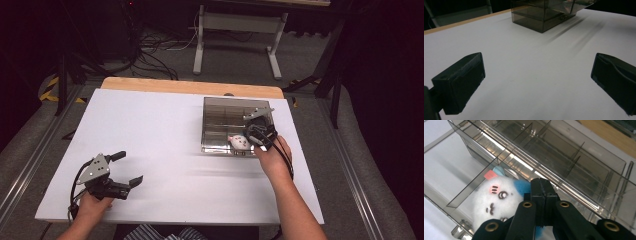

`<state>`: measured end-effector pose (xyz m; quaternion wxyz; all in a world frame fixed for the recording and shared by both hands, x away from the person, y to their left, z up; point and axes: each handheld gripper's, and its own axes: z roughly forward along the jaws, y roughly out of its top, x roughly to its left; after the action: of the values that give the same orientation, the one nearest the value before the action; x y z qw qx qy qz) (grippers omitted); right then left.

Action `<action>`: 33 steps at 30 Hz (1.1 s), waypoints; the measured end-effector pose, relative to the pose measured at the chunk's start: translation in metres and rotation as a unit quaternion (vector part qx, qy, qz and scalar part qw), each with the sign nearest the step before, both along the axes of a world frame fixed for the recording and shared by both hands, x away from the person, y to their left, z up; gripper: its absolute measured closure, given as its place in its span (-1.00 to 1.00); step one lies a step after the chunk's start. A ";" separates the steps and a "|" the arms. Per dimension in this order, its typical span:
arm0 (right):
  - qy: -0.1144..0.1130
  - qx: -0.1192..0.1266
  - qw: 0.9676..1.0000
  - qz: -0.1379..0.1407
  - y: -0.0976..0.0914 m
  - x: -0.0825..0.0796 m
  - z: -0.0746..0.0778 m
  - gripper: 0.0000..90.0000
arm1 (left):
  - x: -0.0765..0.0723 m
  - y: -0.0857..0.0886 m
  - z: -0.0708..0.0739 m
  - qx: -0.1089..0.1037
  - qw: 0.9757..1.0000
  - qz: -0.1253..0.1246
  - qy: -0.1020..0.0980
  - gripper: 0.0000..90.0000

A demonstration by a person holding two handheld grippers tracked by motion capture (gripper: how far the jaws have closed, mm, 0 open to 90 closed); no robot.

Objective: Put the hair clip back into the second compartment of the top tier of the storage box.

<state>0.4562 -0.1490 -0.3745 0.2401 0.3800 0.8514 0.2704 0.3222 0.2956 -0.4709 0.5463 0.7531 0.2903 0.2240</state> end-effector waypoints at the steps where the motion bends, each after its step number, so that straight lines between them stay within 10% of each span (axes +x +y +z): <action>1: -0.001 0.004 1.000 -0.001 -0.001 -0.001 0.001 1.00 | 0.000 0.000 0.000 -0.001 1.000 0.000 0.000 -1.00; 21: -0.023 0.038 0.999 0.021 -0.003 -0.022 0.017 1.00 | 0.000 0.000 0.000 0.000 1.000 0.000 0.001 -1.00; 33: 0.011 0.047 0.998 0.031 -0.004 -0.026 0.007 1.00 | 0.000 -0.001 0.000 0.006 1.000 0.002 -0.001 -0.99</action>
<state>0.4298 -0.1527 -0.3676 0.2043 0.3667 0.8519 0.3130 0.3226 0.2946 -0.4709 0.5415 0.7557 0.2897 0.2274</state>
